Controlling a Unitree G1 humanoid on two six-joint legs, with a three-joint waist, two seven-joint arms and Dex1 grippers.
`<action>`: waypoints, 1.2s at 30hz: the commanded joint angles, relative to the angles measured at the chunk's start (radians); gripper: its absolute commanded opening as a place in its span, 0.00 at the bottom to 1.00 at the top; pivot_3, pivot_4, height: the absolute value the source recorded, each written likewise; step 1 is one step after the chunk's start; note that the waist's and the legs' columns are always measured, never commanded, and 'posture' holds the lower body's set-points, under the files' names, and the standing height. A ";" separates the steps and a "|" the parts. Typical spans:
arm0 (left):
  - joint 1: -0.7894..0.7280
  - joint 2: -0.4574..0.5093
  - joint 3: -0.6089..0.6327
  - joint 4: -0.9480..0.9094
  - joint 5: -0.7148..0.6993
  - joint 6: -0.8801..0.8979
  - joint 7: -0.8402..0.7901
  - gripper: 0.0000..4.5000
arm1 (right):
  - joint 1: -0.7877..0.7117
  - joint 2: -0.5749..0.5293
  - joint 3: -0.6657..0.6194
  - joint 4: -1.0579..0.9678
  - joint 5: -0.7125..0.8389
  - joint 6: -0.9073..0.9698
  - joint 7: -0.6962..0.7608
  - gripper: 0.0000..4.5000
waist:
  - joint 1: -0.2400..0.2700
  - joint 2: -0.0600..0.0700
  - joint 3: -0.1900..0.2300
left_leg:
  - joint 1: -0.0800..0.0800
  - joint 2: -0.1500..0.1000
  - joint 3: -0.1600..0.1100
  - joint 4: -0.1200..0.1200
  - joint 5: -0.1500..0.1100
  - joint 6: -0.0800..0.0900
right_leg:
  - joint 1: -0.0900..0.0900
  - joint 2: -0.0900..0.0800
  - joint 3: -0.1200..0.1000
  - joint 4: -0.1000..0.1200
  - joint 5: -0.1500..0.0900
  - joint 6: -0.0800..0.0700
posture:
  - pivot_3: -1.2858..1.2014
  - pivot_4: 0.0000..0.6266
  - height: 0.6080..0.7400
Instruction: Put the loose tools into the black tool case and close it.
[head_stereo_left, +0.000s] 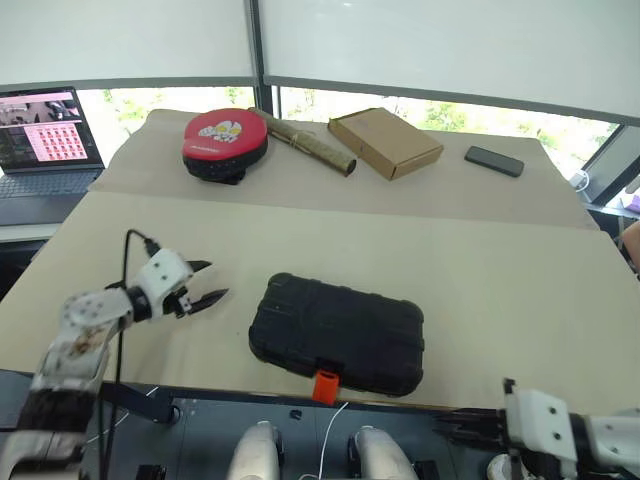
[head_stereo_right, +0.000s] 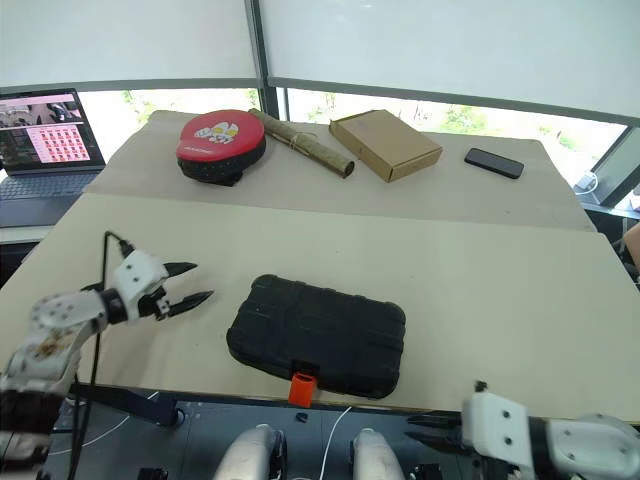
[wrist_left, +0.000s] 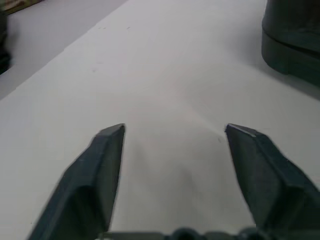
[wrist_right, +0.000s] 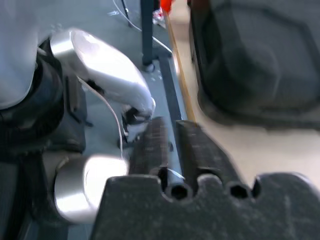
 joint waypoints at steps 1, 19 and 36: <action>-0.158 -0.058 -0.081 0.181 0.066 -0.131 -0.050 0.39 | -0.143 0.003 0.126 -0.070 -0.006 0.139 -0.036 0.00 | -0.002 0.000 0.000 | -0.004 0.000 0.000 0.000 0.003 0.006 | -0.003 0.001 0.000 0.000 0.003 0.005 | 0.52 0.24 1.00; -0.177 -0.090 -0.217 -0.062 -0.016 0.065 -0.394 0.02 | -0.510 0.125 0.159 0.303 -0.207 0.217 -0.225 0.00 | -0.014 0.000 0.000 | -0.015 0.000 -0.003 0.002 0.003 0.005 | -0.010 0.004 -0.001 0.002 0.005 0.012 | 0.52 0.24 1.00; -0.303 -0.129 -0.361 -0.232 -0.003 0.152 -0.448 0.02 | -0.303 0.053 0.089 0.070 -0.016 0.287 -0.007 0.00 | -0.010 0.002 0.000 | -0.009 -0.001 -0.006 0.004 0.003 0.006 | -0.002 0.005 -0.002 0.001 0.004 0.013 | 0.52 0.24 1.00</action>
